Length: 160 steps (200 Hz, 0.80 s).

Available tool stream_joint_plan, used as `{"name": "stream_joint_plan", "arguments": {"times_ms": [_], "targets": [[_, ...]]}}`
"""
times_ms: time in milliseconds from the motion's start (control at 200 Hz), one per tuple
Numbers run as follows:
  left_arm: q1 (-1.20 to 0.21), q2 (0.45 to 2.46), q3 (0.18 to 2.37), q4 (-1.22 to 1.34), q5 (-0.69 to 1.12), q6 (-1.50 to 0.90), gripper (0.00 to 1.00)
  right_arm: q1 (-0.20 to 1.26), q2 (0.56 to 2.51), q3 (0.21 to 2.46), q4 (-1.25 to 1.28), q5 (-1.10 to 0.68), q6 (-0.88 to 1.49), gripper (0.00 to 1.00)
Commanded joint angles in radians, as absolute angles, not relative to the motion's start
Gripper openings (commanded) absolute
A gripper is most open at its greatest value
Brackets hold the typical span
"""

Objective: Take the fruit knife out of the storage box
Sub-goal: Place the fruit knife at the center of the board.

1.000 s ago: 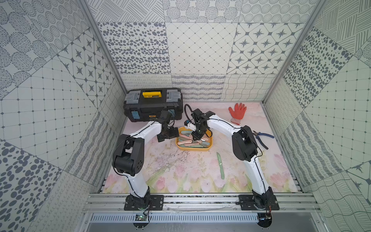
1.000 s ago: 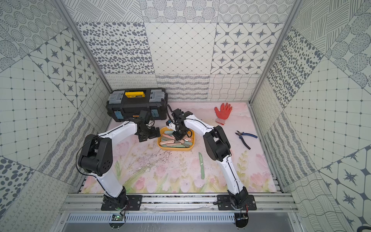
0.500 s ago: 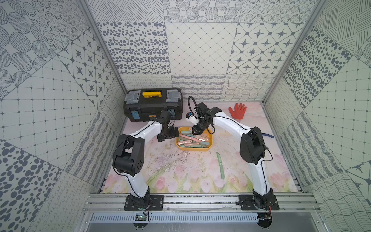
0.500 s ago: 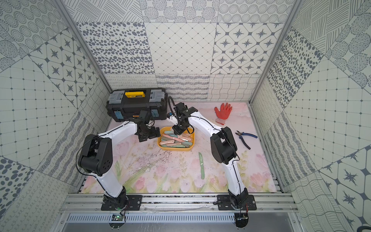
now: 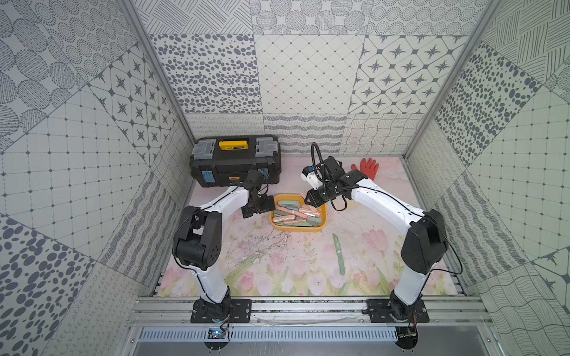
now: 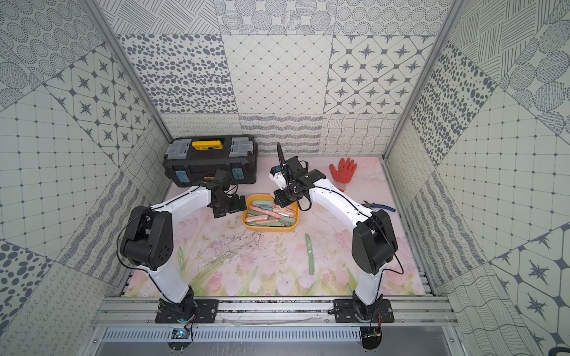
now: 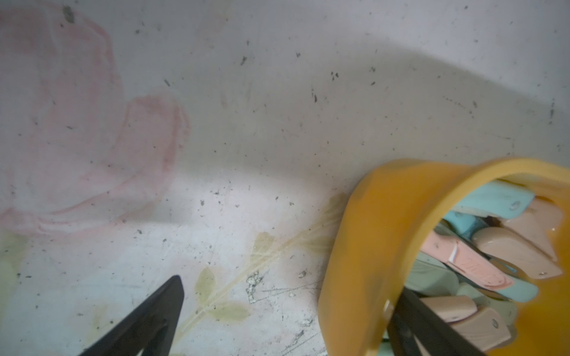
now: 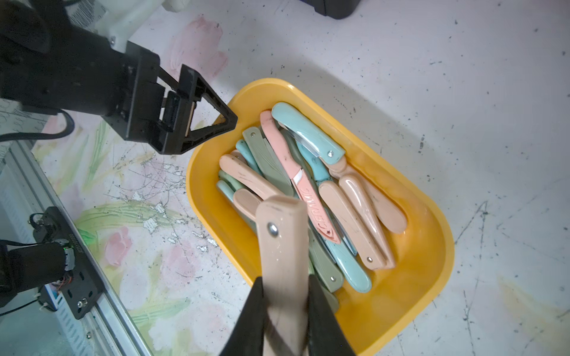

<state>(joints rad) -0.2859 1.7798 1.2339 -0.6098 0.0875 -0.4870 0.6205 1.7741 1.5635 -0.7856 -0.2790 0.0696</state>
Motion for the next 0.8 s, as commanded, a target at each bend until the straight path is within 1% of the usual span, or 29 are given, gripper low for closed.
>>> {"name": "stream_joint_plan", "arguments": {"times_ms": [0,390,680,795], "targets": [[-0.284,1.781,1.226,-0.624,0.059,-0.492,0.98,0.622,1.698,1.474,-0.711,-0.264,0.171,0.14],[-0.286,1.786,1.233,-0.627,0.060,-0.489,0.98,0.621,1.456,1.146,-0.624,-0.284,0.360,0.14],[-0.285,1.779,1.232,-0.628,0.058,-0.490,0.98,0.630,1.308,0.910,-0.568,-0.343,0.459,0.14],[-0.285,1.780,1.232,-0.628,0.057,-0.491,0.98,0.645,1.281,0.839,-0.561,-0.360,0.498,0.14]]}}
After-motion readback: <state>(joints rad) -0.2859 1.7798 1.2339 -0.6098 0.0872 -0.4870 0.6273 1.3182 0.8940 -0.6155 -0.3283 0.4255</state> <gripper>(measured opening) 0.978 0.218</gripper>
